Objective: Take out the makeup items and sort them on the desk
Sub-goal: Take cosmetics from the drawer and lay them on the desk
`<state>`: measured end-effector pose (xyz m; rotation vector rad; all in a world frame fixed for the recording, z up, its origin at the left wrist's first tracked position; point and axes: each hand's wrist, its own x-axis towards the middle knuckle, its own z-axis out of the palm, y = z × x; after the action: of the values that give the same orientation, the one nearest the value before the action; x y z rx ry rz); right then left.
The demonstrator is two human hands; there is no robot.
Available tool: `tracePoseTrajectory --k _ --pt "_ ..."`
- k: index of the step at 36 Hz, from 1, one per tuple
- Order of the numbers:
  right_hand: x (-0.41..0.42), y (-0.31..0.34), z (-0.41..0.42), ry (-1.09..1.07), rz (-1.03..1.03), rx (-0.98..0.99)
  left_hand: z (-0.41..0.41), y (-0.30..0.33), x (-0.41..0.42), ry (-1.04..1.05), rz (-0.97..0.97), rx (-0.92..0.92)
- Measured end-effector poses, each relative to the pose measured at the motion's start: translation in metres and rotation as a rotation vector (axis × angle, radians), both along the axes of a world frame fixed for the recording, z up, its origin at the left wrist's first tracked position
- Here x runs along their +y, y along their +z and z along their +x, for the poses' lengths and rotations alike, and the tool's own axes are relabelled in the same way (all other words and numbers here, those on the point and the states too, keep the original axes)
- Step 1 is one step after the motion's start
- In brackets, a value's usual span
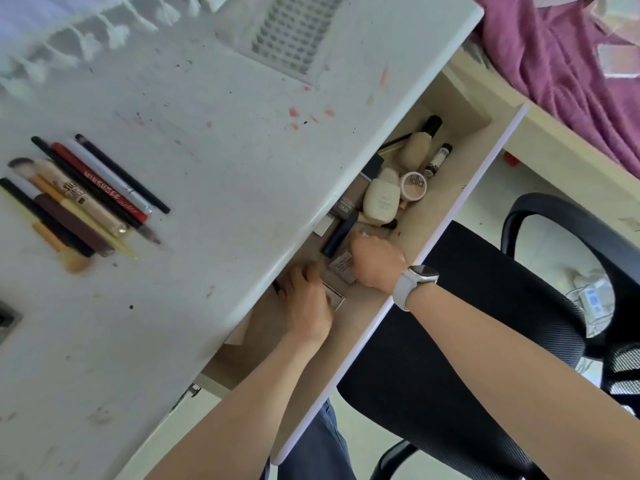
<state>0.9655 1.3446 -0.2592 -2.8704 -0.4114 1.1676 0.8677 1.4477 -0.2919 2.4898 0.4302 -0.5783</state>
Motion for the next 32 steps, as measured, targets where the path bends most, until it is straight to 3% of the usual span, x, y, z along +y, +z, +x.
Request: tracePoseTrajectory --k 6,12,17,20,25,32 --pt "-0.014 0.013 0.000 -0.084 0.198 0.026 0.000 0.027 0.012 -0.073 -0.268 0.032" --pt "-0.015 0.042 -0.009 -0.422 0.583 0.030 -0.005 0.064 0.030 -0.017 -0.409 0.015" --pt "0.000 0.070 -0.016 -0.799 0.854 -0.027 -0.007 0.107 0.056 0.208 -0.654 0.001" --pt "0.019 0.085 -0.019 -0.895 0.956 -0.052 -0.013 0.130 0.078 0.359 -0.753 -0.092" --pt "0.065 0.108 -0.026 -0.751 1.047 -0.067 -0.044 0.158 0.121 0.719 -0.739 -0.260" --pt "0.140 0.097 -0.056 -0.406 0.884 0.109 -0.109 0.145 0.190 1.202 -0.483 -0.423"
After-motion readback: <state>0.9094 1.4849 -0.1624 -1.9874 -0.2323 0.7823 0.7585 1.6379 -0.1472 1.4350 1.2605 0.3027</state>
